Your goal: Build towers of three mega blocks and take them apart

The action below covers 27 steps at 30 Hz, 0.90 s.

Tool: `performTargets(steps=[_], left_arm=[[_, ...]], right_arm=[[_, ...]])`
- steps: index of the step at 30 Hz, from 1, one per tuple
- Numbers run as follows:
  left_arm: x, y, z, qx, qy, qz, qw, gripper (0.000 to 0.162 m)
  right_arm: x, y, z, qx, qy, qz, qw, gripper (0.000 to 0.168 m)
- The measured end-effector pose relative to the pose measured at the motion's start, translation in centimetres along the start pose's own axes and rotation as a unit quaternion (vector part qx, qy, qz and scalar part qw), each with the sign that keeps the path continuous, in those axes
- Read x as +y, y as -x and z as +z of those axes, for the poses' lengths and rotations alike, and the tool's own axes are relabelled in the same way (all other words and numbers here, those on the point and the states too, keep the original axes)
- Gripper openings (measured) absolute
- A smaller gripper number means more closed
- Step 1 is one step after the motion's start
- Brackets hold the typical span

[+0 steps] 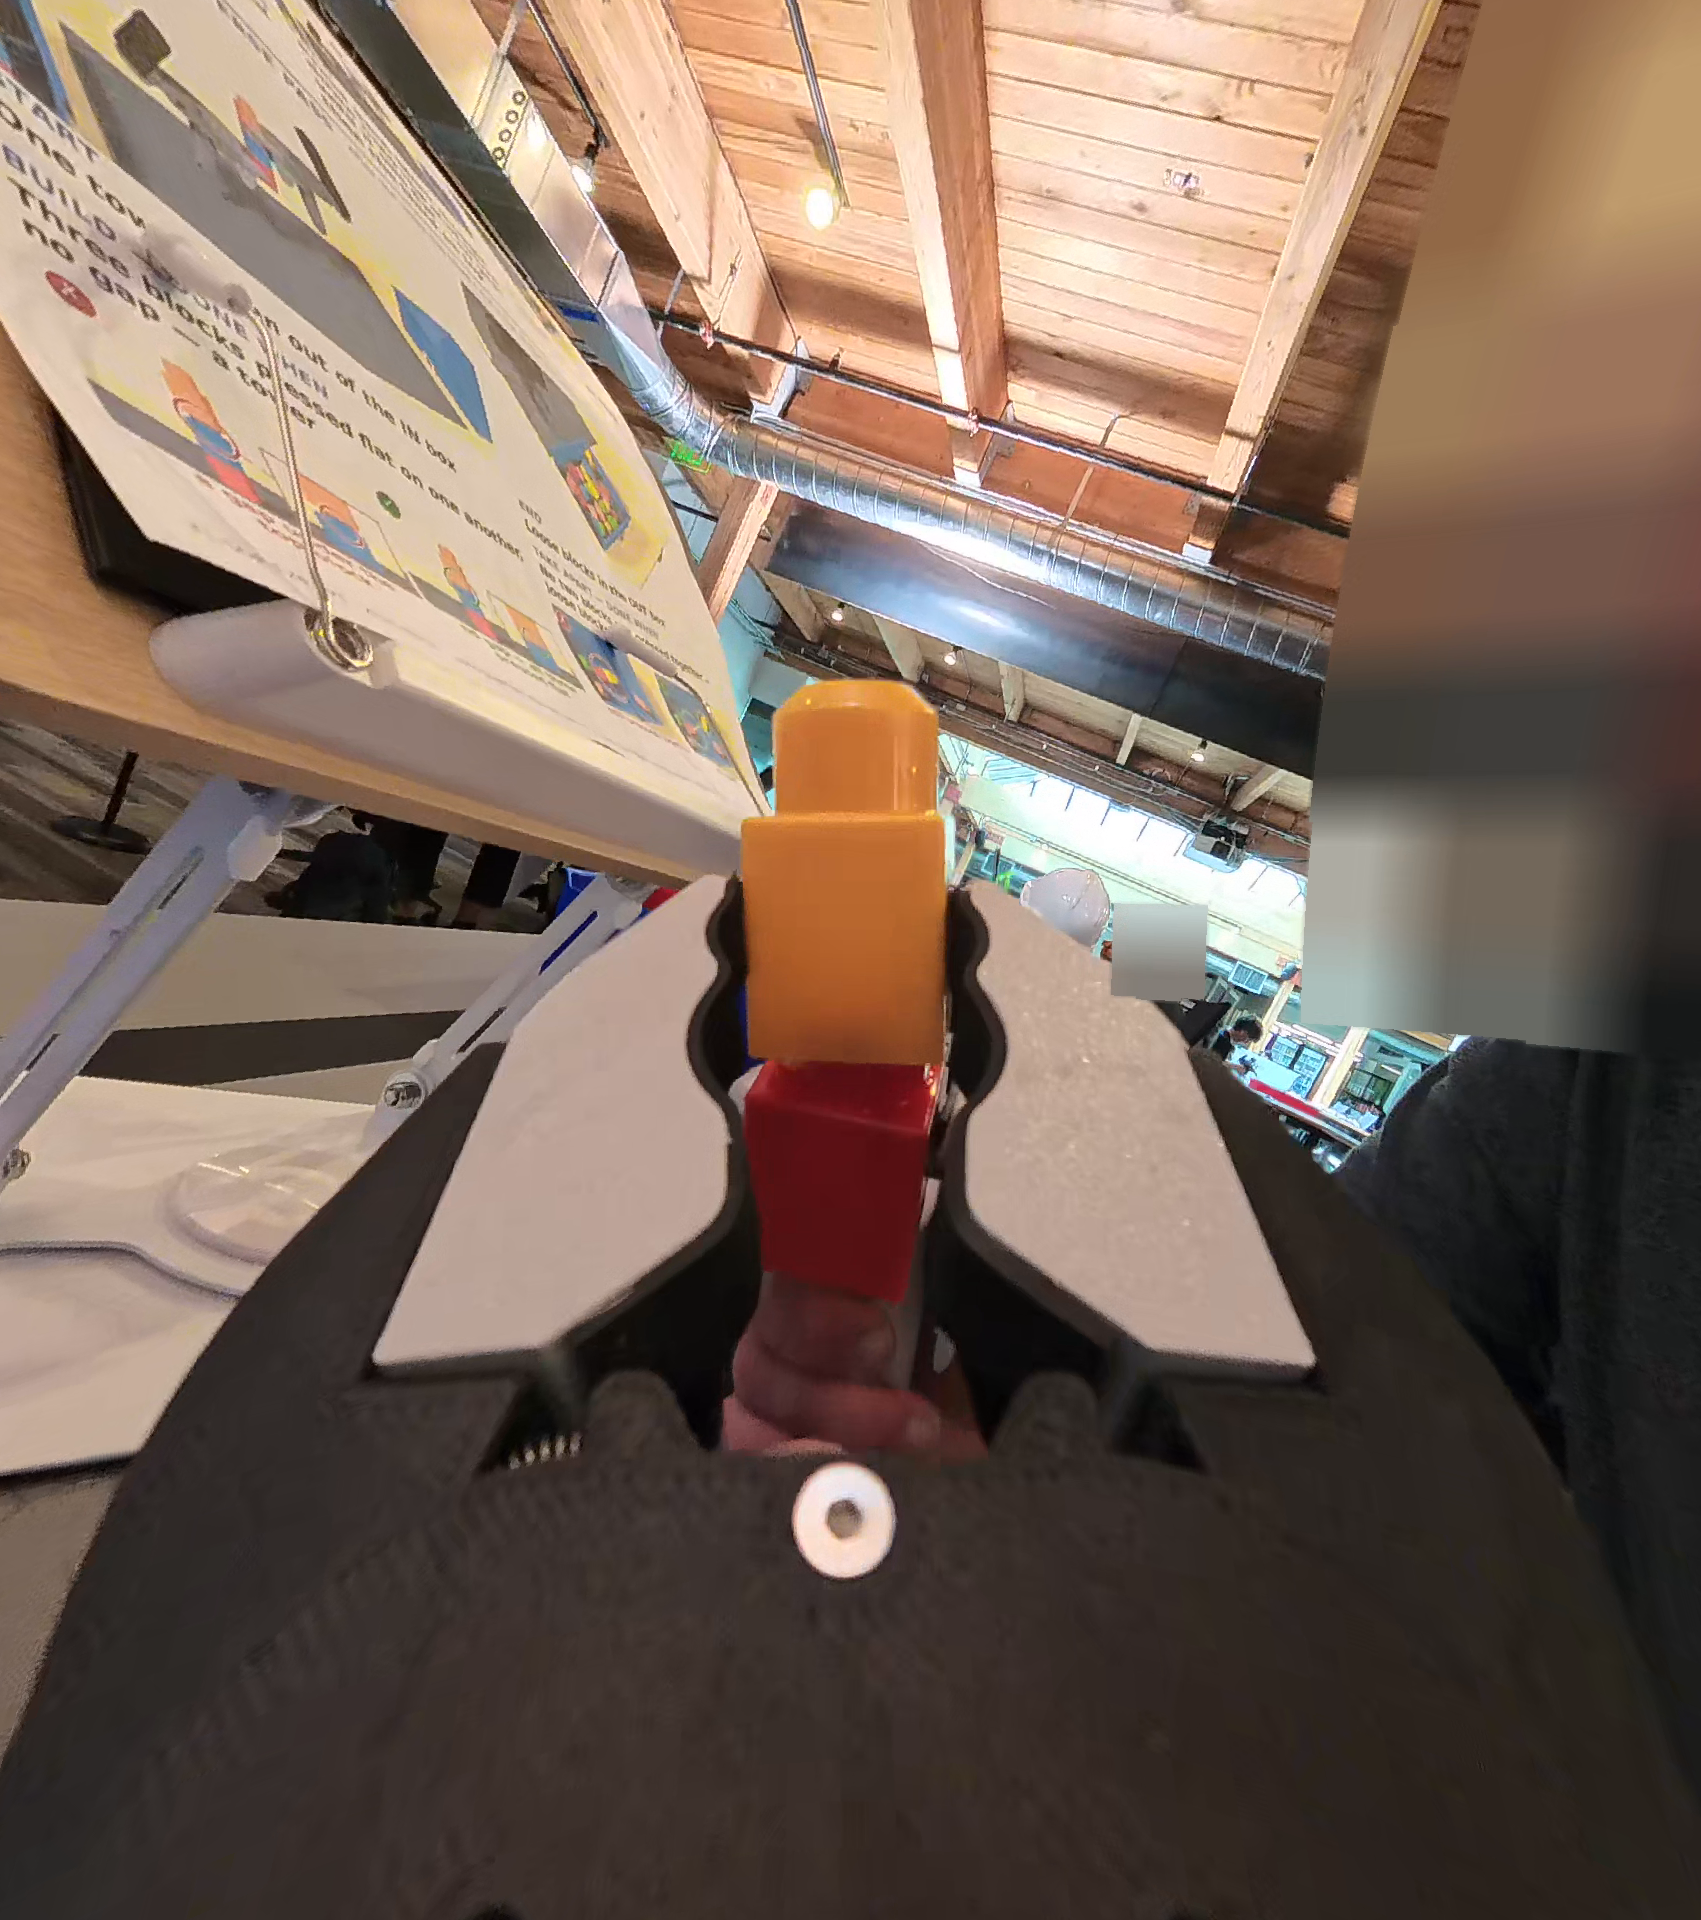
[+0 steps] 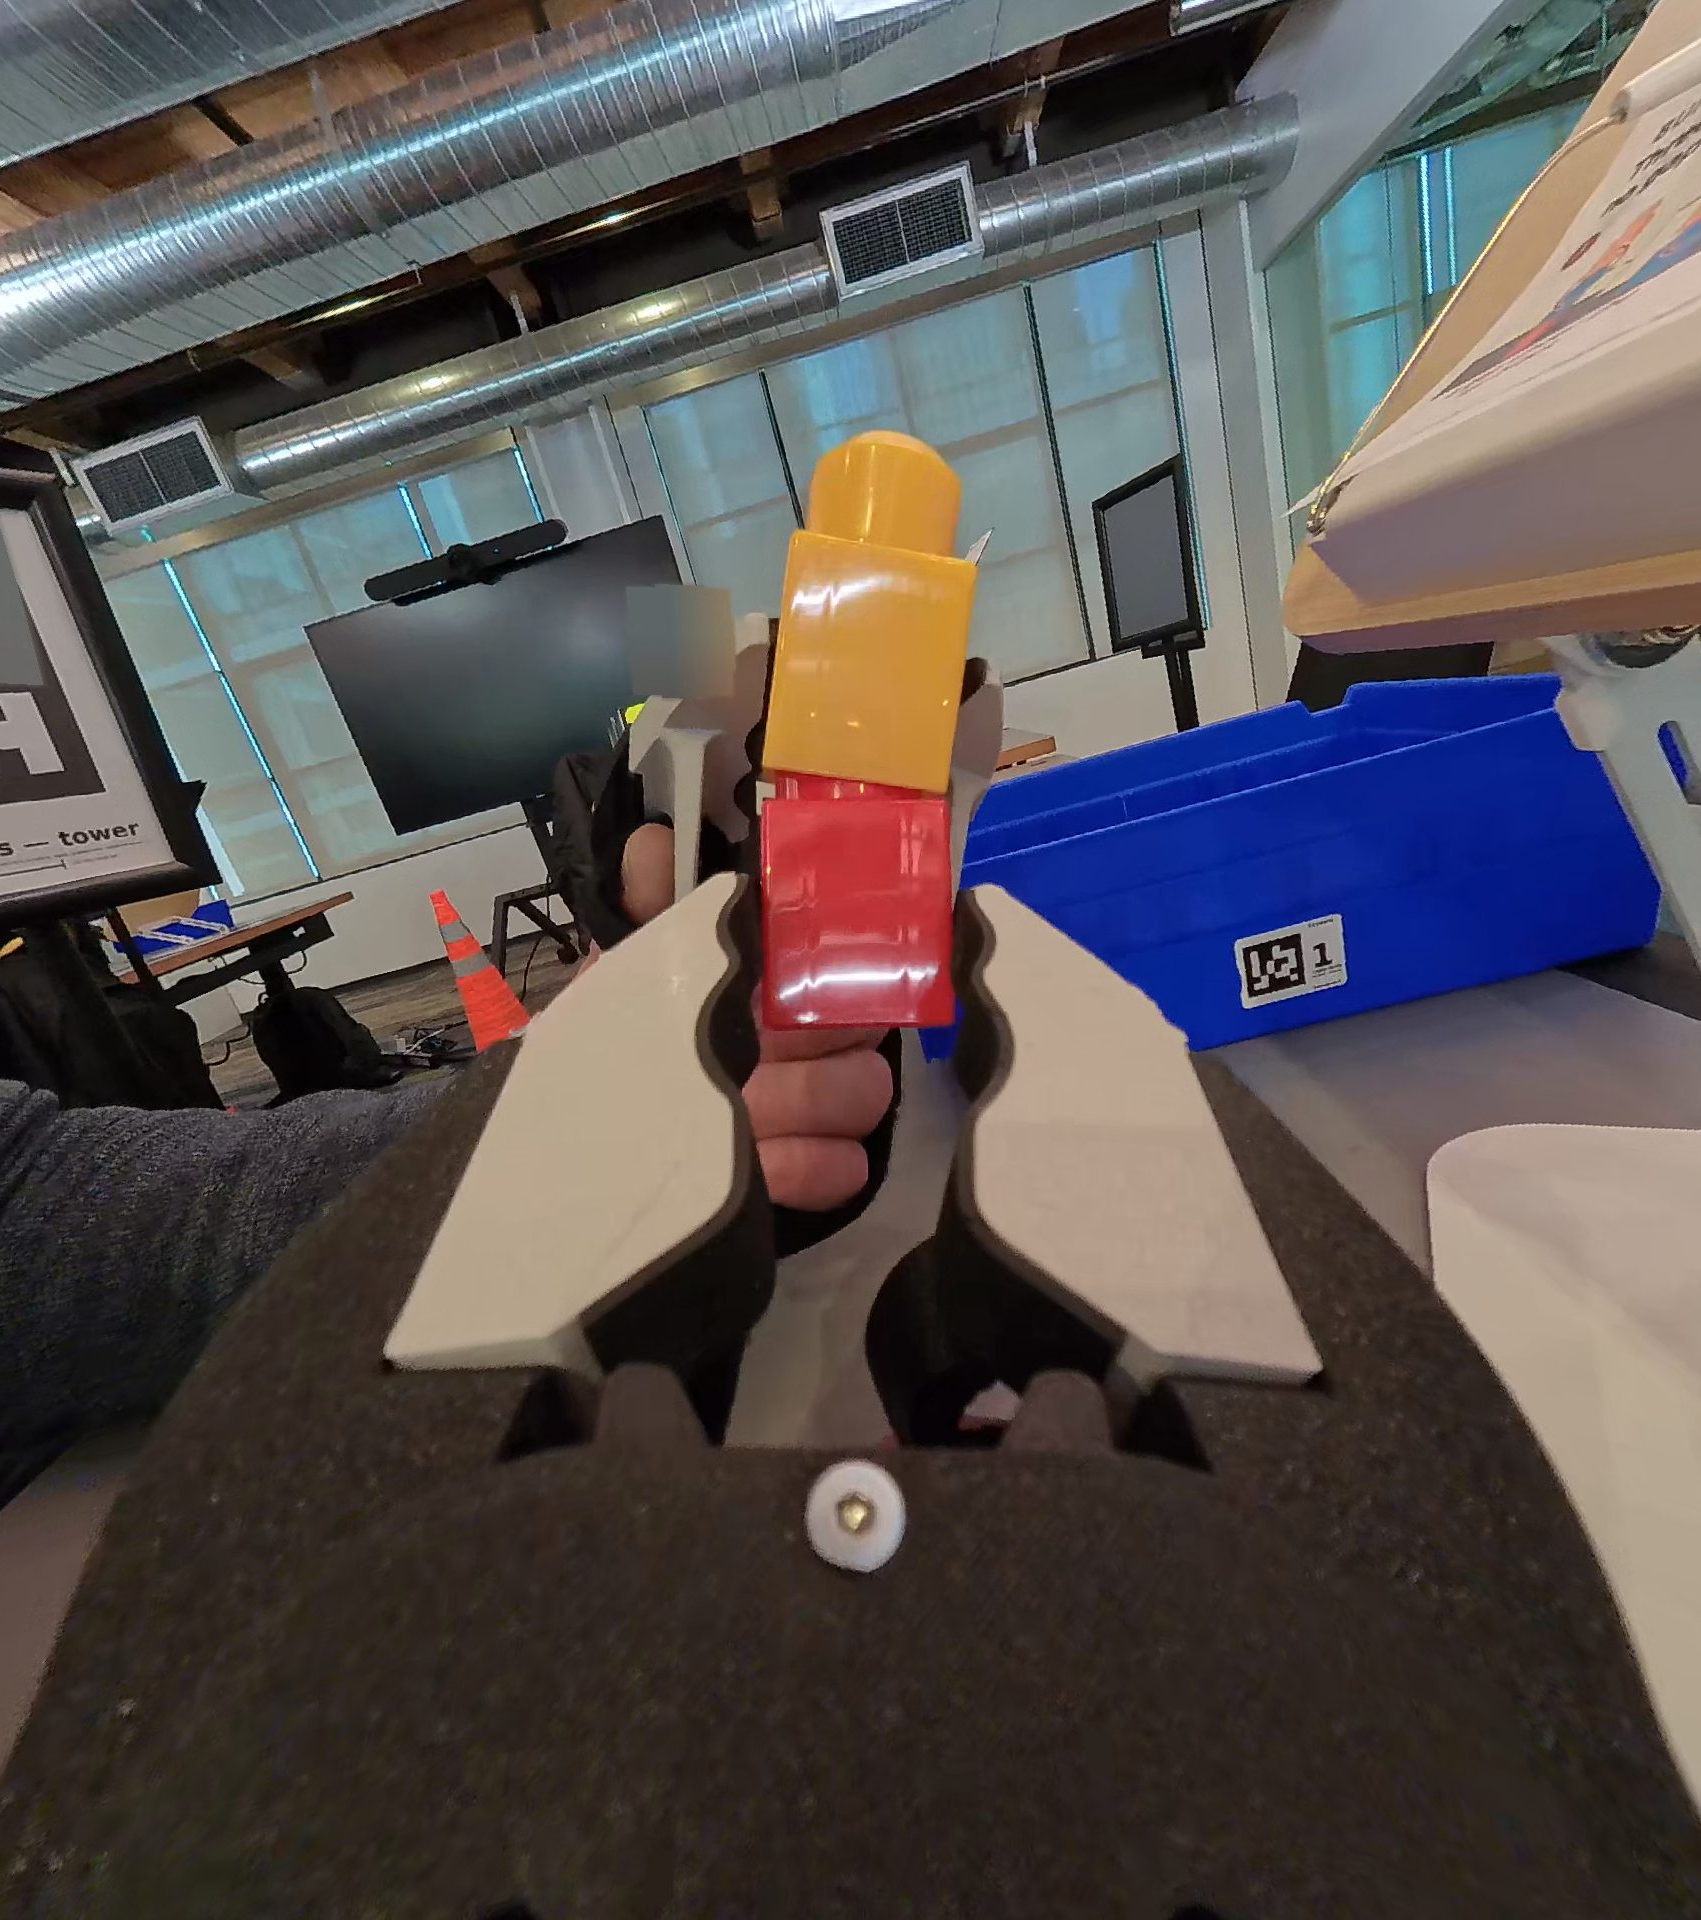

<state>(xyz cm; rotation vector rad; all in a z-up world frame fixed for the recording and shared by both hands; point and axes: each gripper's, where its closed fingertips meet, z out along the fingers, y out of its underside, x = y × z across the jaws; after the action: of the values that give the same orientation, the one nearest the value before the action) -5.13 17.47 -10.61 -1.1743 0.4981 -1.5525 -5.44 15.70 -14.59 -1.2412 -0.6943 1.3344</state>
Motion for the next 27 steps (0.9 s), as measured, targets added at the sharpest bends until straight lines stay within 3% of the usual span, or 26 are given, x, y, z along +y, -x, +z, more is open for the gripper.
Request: performTargets(steps=[27], left_arm=[[0.7,-0.3,1.3,0.004,0.011,0.055,0.998,0.037]], right_arm=[[-0.4,0.0,-0.2,-0.018,-0.013,0.037,0.999,0.034]])
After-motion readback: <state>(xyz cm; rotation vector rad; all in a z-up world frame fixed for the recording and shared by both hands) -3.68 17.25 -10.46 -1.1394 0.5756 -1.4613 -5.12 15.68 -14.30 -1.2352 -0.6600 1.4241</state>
